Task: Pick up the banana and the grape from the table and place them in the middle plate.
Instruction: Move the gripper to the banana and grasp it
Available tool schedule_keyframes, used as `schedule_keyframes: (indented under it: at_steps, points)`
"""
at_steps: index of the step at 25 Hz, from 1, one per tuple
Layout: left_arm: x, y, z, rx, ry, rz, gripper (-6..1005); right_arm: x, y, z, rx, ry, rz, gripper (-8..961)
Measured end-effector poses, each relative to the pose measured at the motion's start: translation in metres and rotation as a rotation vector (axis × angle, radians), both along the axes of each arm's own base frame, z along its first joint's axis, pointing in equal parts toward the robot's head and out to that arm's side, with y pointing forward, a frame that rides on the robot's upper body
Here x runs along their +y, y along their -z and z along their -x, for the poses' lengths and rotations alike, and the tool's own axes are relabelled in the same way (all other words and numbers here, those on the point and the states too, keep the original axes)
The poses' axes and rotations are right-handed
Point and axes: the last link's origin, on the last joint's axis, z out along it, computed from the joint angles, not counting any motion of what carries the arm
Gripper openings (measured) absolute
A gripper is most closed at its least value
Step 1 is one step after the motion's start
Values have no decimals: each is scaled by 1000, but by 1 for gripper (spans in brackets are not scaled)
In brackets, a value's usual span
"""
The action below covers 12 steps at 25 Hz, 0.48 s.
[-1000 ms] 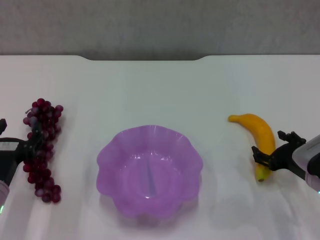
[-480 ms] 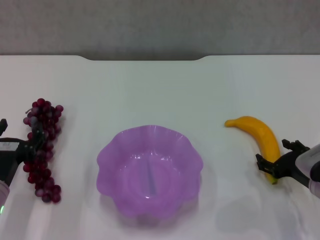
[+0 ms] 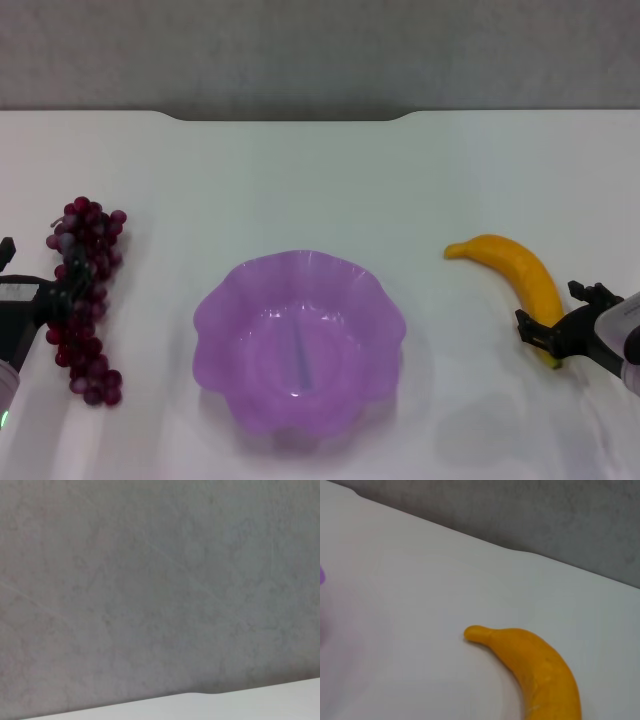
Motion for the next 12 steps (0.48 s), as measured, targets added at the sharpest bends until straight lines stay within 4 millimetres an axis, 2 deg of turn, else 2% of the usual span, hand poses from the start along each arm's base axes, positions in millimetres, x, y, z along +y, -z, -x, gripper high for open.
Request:
schedule_keyframes:
  at_steps: [5, 10, 12]
  points:
    - [0, 0, 0, 0, 0, 0, 884, -1, -1, -1, 1, 4, -3, 892]
    - [-1, 0, 0, -2, 2, -3, 883, -1, 0, -1, 0, 4, 0, 792]
    - [-1, 0, 0, -2, 2, -4, 883, -1, 0, -1, -1, 4, -1, 701]
